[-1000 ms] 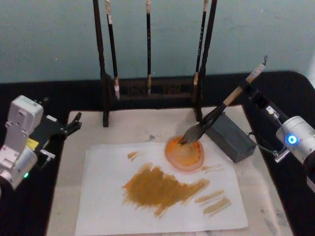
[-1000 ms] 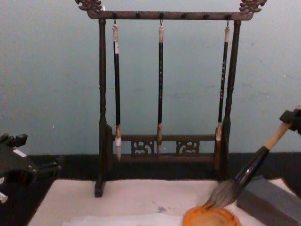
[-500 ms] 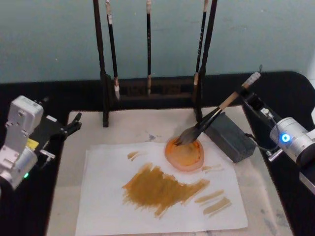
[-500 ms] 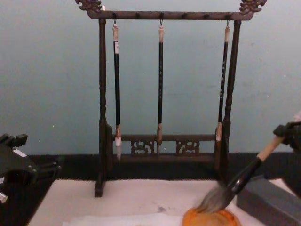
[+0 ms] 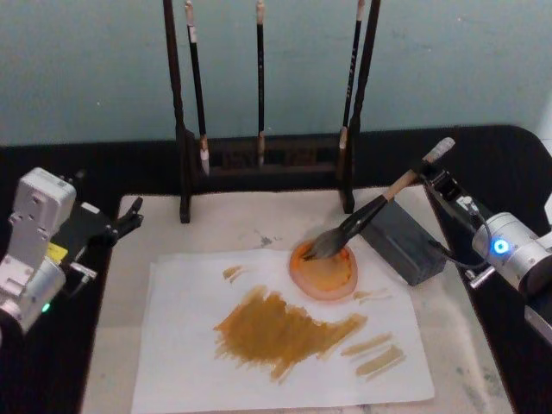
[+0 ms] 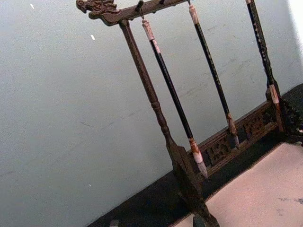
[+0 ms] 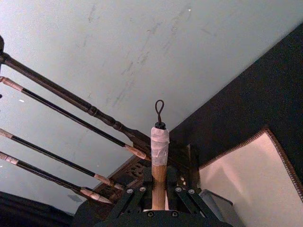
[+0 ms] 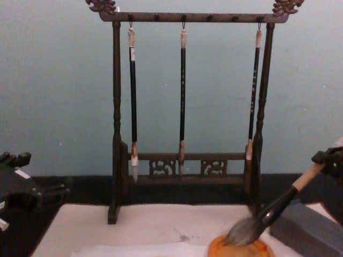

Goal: Pick up the brush from the inkstone, write on the paper, then place the brush back to its original position.

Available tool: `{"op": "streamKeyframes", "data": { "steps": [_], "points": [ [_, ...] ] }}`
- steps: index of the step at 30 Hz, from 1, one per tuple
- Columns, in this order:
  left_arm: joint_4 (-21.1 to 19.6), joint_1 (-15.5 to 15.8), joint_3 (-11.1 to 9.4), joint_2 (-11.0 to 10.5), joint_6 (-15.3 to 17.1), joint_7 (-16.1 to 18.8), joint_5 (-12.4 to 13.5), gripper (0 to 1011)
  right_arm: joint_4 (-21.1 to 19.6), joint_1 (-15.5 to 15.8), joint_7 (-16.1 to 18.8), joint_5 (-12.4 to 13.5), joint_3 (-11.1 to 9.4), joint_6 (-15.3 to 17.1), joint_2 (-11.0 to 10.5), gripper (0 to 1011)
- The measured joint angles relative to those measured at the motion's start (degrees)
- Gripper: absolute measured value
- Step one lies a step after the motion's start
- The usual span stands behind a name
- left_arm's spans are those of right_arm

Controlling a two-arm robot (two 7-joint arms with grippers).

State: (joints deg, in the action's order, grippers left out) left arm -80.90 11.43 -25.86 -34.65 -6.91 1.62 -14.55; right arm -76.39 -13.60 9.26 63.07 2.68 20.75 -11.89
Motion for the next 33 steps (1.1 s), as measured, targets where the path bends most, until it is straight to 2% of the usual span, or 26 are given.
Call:
{"op": "streamKeyframes", "data": {
  "steps": [17,33],
  "points": [
    [0.0,0.0,0.0,0.0,0.0,0.0,0.0,1010,0.3,0.8,-2.2,4.8,-0.1,1.0,-0.2,177],
    [0.0,0.0,0.0,0.0,0.0,0.0,0.0,1010,0.9,0.9,-3.6,6.3,1.2,-0.7,-1.1,177]
  ]
}}
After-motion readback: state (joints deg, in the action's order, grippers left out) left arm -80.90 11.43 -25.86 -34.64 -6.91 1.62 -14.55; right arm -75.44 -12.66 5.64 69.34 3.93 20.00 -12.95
